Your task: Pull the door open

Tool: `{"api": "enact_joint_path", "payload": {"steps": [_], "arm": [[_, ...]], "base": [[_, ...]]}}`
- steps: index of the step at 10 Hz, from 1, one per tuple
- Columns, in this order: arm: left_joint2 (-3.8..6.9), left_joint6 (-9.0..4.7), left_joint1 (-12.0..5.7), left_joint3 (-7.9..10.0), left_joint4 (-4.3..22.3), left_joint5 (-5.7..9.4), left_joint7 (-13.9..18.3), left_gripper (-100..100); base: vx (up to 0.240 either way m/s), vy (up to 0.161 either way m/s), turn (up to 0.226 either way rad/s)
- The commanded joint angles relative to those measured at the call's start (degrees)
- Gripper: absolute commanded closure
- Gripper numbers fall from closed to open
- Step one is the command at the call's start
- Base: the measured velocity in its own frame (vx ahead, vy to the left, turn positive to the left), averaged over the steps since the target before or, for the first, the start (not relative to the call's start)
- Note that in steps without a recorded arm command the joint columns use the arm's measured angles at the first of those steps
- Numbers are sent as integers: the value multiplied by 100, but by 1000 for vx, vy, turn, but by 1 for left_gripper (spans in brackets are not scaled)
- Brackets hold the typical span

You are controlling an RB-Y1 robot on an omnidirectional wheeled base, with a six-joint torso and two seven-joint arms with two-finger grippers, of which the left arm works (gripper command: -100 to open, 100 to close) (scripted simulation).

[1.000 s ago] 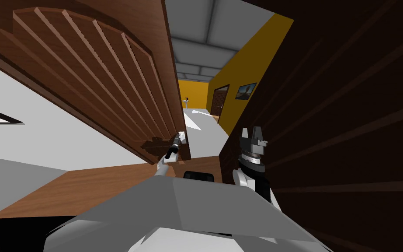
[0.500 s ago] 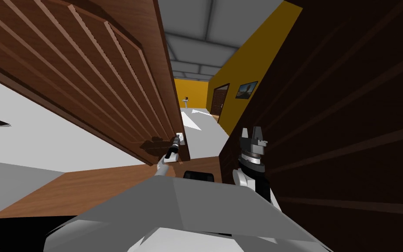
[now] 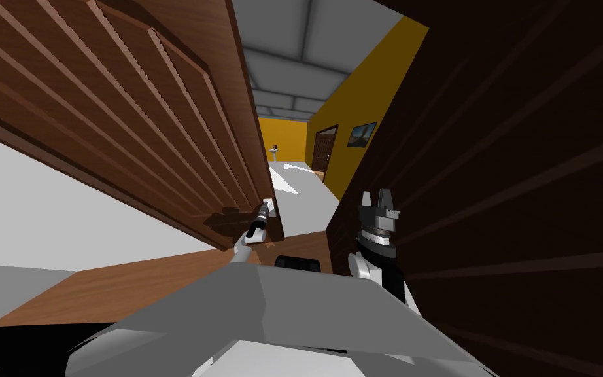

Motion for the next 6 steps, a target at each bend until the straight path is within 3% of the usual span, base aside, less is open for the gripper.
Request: {"api": "enact_joint_path", "payload": {"steps": [1,2,3,6], "arm": [[89,-8,21,-45,23,22,76,100],[208,-32,28,-82,54,57,169,100],[251,-40,30,-95,65,69,203,100],[527,-96,46,-179,136,149,421,100]], "base": [[-149,126,-288],[-177,99,-350],[-185,54,-210],[-176,8,-180]]}}
